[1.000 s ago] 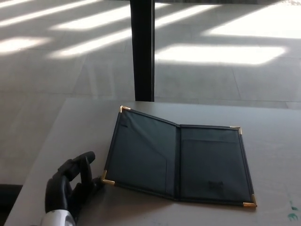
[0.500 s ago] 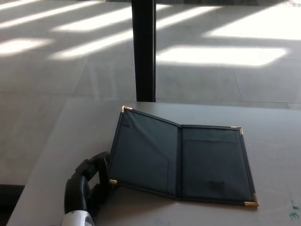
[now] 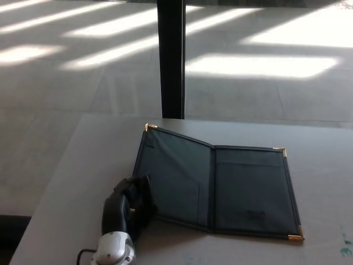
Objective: The robot uses its left hand to push the cover of the diary kept in the middle of the desk to close it
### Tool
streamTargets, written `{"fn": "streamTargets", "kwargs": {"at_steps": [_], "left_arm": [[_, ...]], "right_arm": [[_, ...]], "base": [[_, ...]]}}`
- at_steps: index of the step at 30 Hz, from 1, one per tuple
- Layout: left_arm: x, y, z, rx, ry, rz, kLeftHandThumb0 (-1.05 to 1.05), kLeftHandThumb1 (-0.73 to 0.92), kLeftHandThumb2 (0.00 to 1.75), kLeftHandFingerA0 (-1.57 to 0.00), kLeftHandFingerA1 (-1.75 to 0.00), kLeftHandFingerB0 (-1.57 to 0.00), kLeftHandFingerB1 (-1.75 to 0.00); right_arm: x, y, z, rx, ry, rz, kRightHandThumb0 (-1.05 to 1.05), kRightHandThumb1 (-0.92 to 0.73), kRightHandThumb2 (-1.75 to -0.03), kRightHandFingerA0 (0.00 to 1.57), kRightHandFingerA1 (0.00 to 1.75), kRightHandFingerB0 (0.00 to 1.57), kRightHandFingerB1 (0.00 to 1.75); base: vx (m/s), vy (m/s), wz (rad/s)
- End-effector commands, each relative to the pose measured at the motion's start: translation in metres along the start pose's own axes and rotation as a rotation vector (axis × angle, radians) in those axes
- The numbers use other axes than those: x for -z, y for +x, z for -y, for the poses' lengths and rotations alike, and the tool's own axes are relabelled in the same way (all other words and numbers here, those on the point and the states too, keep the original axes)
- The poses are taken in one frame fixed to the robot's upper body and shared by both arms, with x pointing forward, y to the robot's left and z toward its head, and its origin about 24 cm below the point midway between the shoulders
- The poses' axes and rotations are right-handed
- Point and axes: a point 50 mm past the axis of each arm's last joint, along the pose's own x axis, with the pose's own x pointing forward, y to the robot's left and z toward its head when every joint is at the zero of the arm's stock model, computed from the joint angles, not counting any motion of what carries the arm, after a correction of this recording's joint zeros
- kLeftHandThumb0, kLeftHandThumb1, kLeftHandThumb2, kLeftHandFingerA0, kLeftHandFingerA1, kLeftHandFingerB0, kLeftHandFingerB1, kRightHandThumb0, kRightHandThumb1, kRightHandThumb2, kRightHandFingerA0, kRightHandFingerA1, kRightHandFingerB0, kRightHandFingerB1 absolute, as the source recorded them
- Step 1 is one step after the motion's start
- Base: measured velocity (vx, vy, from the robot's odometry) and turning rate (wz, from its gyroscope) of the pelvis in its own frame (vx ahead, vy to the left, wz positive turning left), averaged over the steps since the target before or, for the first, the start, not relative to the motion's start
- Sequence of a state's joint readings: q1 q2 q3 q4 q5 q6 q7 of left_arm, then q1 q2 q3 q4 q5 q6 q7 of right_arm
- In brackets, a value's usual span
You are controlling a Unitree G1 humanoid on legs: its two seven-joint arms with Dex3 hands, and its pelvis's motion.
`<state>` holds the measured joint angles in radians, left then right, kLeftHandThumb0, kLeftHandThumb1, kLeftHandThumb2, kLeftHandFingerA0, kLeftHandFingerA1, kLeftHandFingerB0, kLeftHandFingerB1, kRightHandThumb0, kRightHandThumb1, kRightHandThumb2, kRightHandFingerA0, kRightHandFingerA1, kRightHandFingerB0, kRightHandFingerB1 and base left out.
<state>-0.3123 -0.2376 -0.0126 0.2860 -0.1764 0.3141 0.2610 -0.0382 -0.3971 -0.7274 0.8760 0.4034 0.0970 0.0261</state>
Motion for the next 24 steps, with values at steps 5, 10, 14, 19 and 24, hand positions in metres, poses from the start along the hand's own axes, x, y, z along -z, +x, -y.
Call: {"fn": "streamTargets", "kwargs": {"at_steps": [5, 10, 14, 19, 24], "left_arm": [[-0.068, -0.010, 0.083, 0.226, 0.117, 0.219, -0.90, 0.92, 0.83, -0.54, -0.53, -0.39, -0.46], [-0.117, -0.048, 0.120, 0.440, 0.170, 0.467, -0.85, 0.92, 0.77, -0.46, -0.45, -0.38, -0.44], [-0.133, -0.082, 0.140, 0.589, 0.329, 0.712, -0.87, 0.81, 1.16, -0.39, -0.59, -0.37, -0.56], [-0.141, -0.114, 0.153, 0.679, 0.747, 1.058, -0.92, 0.92, 0.79, -0.42, -0.62, -0.34, -0.49], [-0.117, -0.139, 0.157, 0.737, 1.424, 1.417, -0.94, 0.89, 0.78, -0.35, -0.62, -0.32, -0.54]], "right_arm": [[-0.016, 0.002, -0.002, -0.019, -0.033, 0.042, -0.68, -0.90, -0.66, 0.72, 0.68, 0.55, 0.46], [-0.015, 0.002, -0.002, -0.013, -0.036, 0.039, -0.69, -0.89, -0.66, 0.72, 0.63, 0.57, 0.46], [-0.018, 0.001, -0.001, -0.023, -0.043, 0.042, -0.68, -0.89, -0.66, 0.72, 0.67, 0.55, 0.45], [-0.020, 0.002, -0.001, -0.022, -0.058, 0.042, -0.68, -0.90, -0.66, 0.71, 0.65, 0.54, 0.45], [-0.019, 0.003, -0.003, -0.027, -0.071, 0.038, -0.69, -0.89, -0.66, 0.71, 0.64, 0.56, 0.45]], "base": [[-0.03, 0.008, 0.08], [0.00, 0.000, 0.00], [0.00, 0.000, 0.00], [0.00, 0.000, 0.00], [0.00, 0.000, 0.00]]}}
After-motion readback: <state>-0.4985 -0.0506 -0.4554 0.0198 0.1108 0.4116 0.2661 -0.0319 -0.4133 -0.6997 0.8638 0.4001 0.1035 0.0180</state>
